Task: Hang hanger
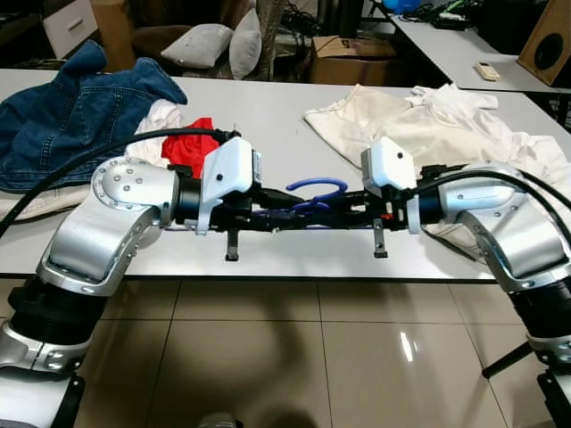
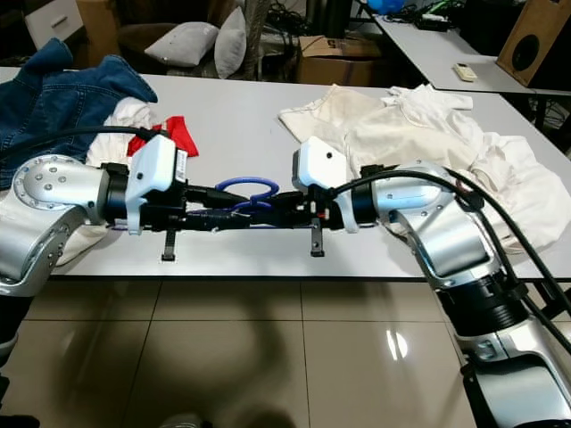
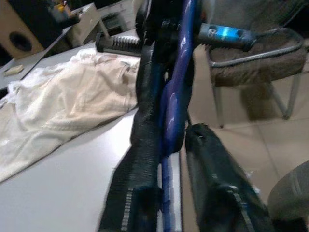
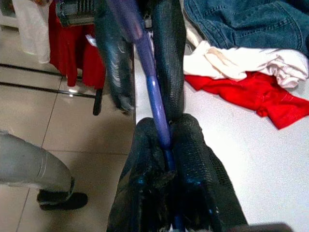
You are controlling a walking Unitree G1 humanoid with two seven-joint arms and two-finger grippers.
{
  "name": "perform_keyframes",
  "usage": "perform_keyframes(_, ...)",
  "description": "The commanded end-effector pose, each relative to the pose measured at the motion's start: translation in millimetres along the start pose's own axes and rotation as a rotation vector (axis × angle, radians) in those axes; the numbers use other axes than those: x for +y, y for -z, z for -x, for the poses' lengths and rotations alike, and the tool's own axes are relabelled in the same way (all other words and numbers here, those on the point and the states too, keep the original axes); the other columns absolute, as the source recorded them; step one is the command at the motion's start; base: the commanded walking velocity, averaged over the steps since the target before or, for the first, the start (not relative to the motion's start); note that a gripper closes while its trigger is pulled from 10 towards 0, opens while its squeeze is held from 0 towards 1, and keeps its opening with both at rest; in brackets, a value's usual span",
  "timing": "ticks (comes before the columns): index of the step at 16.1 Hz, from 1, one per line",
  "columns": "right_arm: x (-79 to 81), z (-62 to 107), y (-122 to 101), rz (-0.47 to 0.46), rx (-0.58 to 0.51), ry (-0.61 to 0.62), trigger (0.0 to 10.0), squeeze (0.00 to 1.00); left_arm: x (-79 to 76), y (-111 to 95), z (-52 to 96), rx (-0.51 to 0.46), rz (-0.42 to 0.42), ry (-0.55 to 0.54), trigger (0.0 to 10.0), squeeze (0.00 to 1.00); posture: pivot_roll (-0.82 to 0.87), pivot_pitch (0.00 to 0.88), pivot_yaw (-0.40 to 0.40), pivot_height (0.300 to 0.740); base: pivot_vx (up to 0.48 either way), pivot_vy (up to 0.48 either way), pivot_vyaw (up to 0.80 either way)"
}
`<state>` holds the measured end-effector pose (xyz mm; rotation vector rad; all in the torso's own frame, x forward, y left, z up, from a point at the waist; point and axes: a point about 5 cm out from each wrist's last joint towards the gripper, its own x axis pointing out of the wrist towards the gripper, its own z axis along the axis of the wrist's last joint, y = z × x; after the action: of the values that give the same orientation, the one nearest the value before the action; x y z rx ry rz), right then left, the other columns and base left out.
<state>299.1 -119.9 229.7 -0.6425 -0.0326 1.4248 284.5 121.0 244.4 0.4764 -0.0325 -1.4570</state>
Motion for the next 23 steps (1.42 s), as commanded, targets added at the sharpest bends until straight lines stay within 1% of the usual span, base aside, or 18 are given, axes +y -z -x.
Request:
perform_keyframes(1,-1.9,6.4,2.0,-0.006,0.027,0.024,0.0,0.00,-4.4,-13.9,-0.5,-0.055,-0.048,0.053,10.0,1.00,0.06,0.000,-0.043,0.740,0.000,0.000,0.00)
perform_keyframes(6,6.7,14.9,11.8,-0.043,0.058,0.019,0.0,0.00,1.8,-10.1,14.7,-0.008,-0.072,0.002,10.0,1.00,0.06,0.000,-0.040,0.740,0.000,0.000,0.00)
perform_keyframes(7,11.9,19.8,16.7,-0.070,0.070,0.027,0.0,0.00,5.2,-7.4,20.5,0.011,-0.087,-0.030,10.0,0.93,0.05,0.000,-0.043,0.740,0.000,0.000,0.00)
perform_keyframes(8,17.8,26.0,23.4,-0.100,0.086,0.040,0.0,0.00,9.1,-4.1,27.3,0.025,-0.084,-0.067,10.0,0.29,0.05,0.000,-0.044,0.740,0.000,0.000,0.00)
perform_keyframes(9,20.7,29.9,27.7,-0.119,0.094,0.058,0.0,0.00,10.9,-1.6,31.7,0.030,-0.071,-0.088,10.0,0.08,0.05,0.000,-0.045,0.740,0.000,0.000,0.00)
perform_keyframes(10,27.7,38.7,36.8,-0.164,0.112,0.118,0.0,0.00,16.1,6.2,44.5,0.017,-0.020,-0.170,10.0,0.00,0.04,0.000,-0.042,0.740,0.000,0.000,0.00)
perform_keyframes(11,34.3,46.0,43.4,-0.216,0.115,0.209,0.0,0.00,18.6,18.9,58.7,0.027,0.031,-0.273,10.0,0.00,0.02,0.000,-0.037,0.740,0.000,0.000,0.00)
perform_keyframes(12,36.2,48.7,46.0,-0.246,0.116,0.264,0.0,0.00,16.9,26.8,63.6,0.060,0.038,-0.311,10.0,0.00,0.02,0.000,-0.038,0.740,0.000,0.000,0.00)
perform_keyframes(13,39.7,55.1,52.0,-0.336,0.095,0.422,0.0,0.00,6.1,46.9,71.6,0.154,0.063,-0.368,10.0,0.00,0.01,0.000,-0.042,0.740,0.000,0.000,0.00)
perform_keyframes(14,46.5,57.8,52.4,-0.448,0.002,0.553,0.0,0.00,-7.6,60.9,72.1,0.185,0.102,-0.432,10.0,0.00,0.01,0.000,-0.044,0.740,0.000,0.000,0.00)
perform_keyframes(15,54.3,57.9,50.3,-0.528,-0.084,0.630,0.0,0.00,-18.7,68.8,68.5,0.181,0.140,-0.494,10.0,0.00,0.00,0.000,-0.033,0.740,0.000,0.000,0.00)
perform_keyframes(16,57.4,57.7,49.1,-0.555,-0.113,0.655,0.0,0.00,-22.7,71.0,66.4,0.175,0.152,-0.519,10.0,0.00,0.00,0.000,-0.029,0.740,0.000,0.000,0.00)
perform_keyframes(17,65.9,56.6,46.2,-0.614,-0.184,0.708,0.0,0.00,-33.6,76.2,54.3,0.136,0.202,-0.580,10.0,0.00,-0.02,0.000,-0.017,0.740,0.000,0.000,0.00)
perform_keyframes(19,77.9,53.1,49.6,-0.674,-0.153,0.819,0.0,0.00,-44.8,87.8,30.5,0.118,0.262,-0.727,10.0,0.00,-0.04,0.000,-0.002,0.740,0.000,0.000,0.00)
perform_keyframes(20,79.5,52.5,51.1,-0.678,-0.135,0.839,0.0,0.00,-46.0,89.9,26.9,0.119,0.276,-0.753,10.0,0.00,-0.04,0.000,-0.002,0.740,0.000,0.000,0.00)
perform_keyframes(21,80.5,51.3,53.4,-0.681,-0.098,0.876,10.0,0.00,-46.6,90.3,22.3,0.105,0.283,-0.792,10.0,0.00,-0.05,0.000,-0.004,0.740,0.000,0.000,0.00)
perform_keyframes(22,83.2,46.4,63.7,-0.723,0.050,1.034,10.0,0.00,-49.0,92.5,11.0,0.073,0.322,-0.954,10.0,0.00,-0.06,0.004,-0.005,0.740,0.000,0.000,0.00)
perform_keyframes(23,83.6,46.6,63.8,-0.730,0.056,1.098,10.0,0.00,-52.5,91.9,4.9,0.061,0.363,-0.971,10.0,0.00,-0.05,0.010,-0.008,0.740,0.000,0.259,0.00)
